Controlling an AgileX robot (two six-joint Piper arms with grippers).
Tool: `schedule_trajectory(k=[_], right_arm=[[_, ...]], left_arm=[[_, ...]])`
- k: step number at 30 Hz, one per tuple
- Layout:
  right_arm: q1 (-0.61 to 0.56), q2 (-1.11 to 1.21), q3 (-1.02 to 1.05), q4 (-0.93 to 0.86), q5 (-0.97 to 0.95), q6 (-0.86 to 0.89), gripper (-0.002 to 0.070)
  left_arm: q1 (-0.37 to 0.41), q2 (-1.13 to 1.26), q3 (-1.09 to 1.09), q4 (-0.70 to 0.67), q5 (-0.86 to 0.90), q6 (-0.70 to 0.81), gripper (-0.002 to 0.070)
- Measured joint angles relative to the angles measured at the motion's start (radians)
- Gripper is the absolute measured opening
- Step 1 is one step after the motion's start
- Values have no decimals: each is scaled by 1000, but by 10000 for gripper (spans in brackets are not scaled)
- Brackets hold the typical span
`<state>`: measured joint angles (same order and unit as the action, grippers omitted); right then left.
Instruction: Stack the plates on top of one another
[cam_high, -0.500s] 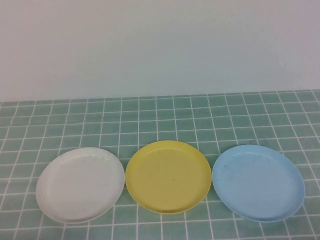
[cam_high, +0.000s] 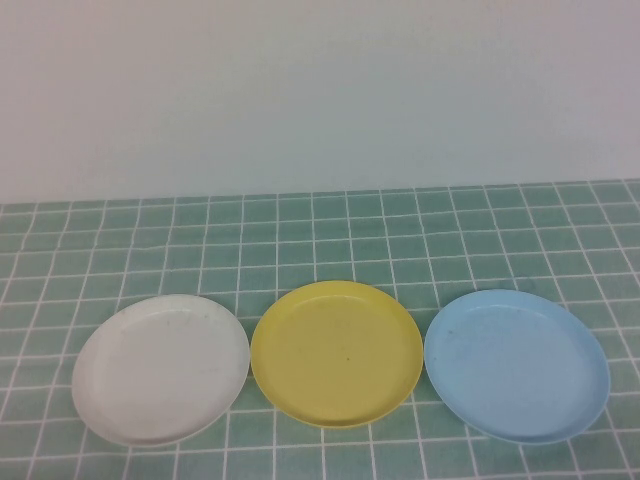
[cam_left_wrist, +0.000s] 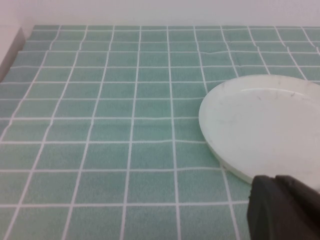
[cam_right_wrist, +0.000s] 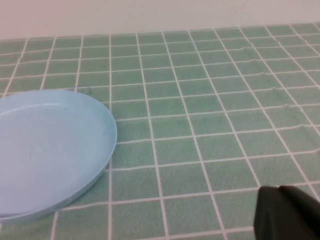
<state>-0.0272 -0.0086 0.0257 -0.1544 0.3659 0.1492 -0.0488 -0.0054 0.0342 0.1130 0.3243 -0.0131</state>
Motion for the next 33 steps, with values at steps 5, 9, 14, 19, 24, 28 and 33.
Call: schedule_trajectory(k=[5, 9, 14, 19, 24, 28, 33], right_arm=[[0, 0, 0, 0, 0, 0, -2], [0, 0, 0, 0, 0, 0, -2], [0, 0, 0, 0, 0, 0, -2], [0, 0, 0, 0, 0, 0, -2], [0, 0, 0, 0, 0, 0, -2], [0, 0, 0, 0, 0, 0, -2], [0, 0, 0, 0, 0, 0, -2]], left_arm=[[0, 0, 0, 0, 0, 0, 0], [0, 0, 0, 4, 0, 0, 0], [0, 0, 0, -12, -34, 0, 0], [0, 0, 0, -12, -46, 0, 0], [0, 0, 0, -12, -44, 0, 0], [-11, 0, 0, -12, -42, 0, 0], [-11, 0, 0, -7, -42, 0, 0]])
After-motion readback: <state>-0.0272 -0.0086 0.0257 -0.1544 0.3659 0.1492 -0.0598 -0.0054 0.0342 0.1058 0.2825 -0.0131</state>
